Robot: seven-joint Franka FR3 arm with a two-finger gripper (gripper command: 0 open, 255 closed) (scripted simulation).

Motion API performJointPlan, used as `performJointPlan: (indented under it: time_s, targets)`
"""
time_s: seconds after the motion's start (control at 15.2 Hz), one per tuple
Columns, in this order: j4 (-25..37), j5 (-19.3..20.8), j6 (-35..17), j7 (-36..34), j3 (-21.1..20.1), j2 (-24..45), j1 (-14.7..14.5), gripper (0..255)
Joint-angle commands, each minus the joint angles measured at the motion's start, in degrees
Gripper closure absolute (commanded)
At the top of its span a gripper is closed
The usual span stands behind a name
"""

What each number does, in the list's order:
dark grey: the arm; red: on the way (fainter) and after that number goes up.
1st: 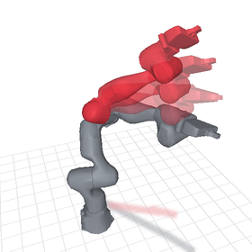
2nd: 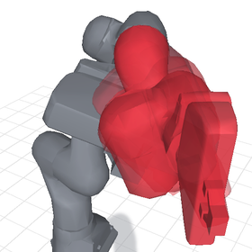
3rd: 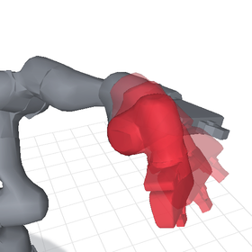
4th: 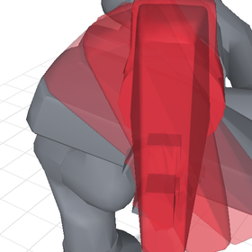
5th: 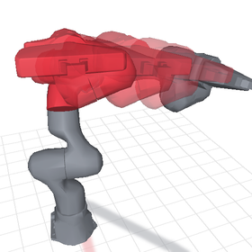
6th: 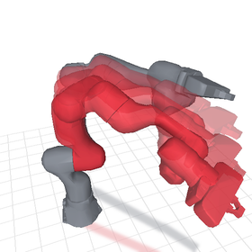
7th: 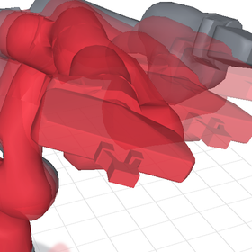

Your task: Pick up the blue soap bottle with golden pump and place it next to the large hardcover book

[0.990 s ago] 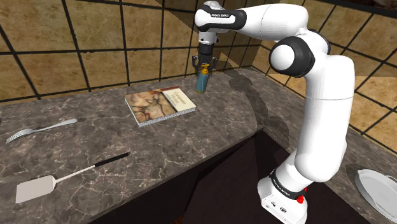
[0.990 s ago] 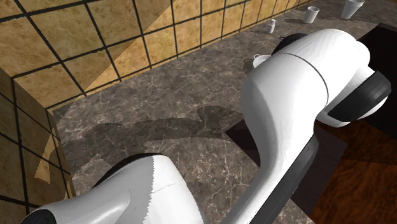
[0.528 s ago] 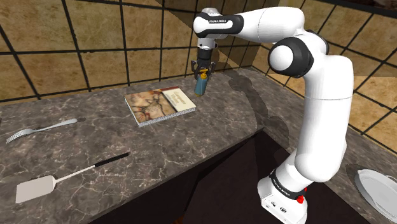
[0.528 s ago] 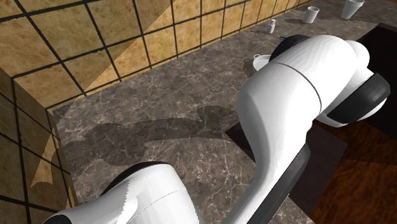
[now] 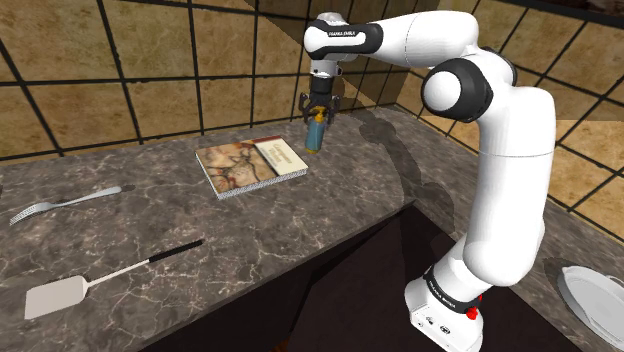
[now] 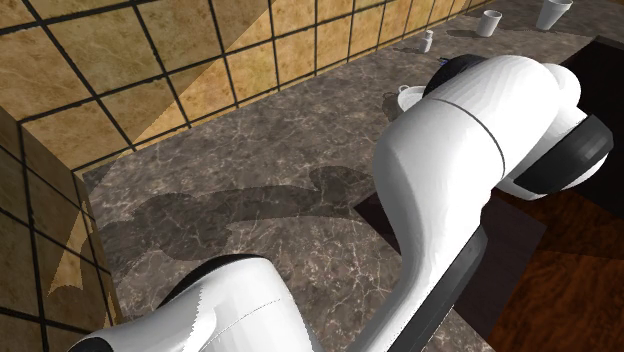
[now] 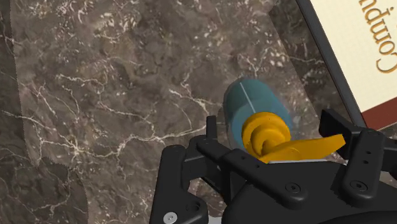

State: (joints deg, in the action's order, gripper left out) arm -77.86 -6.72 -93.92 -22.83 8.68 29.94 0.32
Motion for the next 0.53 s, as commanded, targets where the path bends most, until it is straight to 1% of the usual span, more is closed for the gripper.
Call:
performJointPlan:
  time_s: [0.0, 0.13, 0.4, 0.46]
  targets:
    - [0.00, 0.00, 0.00, 0.00, 0.00, 0.00, 0.00, 0]
    - [0.00, 0.00, 0.00, 0.00, 0.00, 0.00, 0.00, 0]
    - [11.26, -0.18, 8.65, -0.26, 0.02, 2.61, 0.89, 0]
    - [11.27, -0.18, 8.65, -0.27, 0.01, 2.61, 0.89, 0]
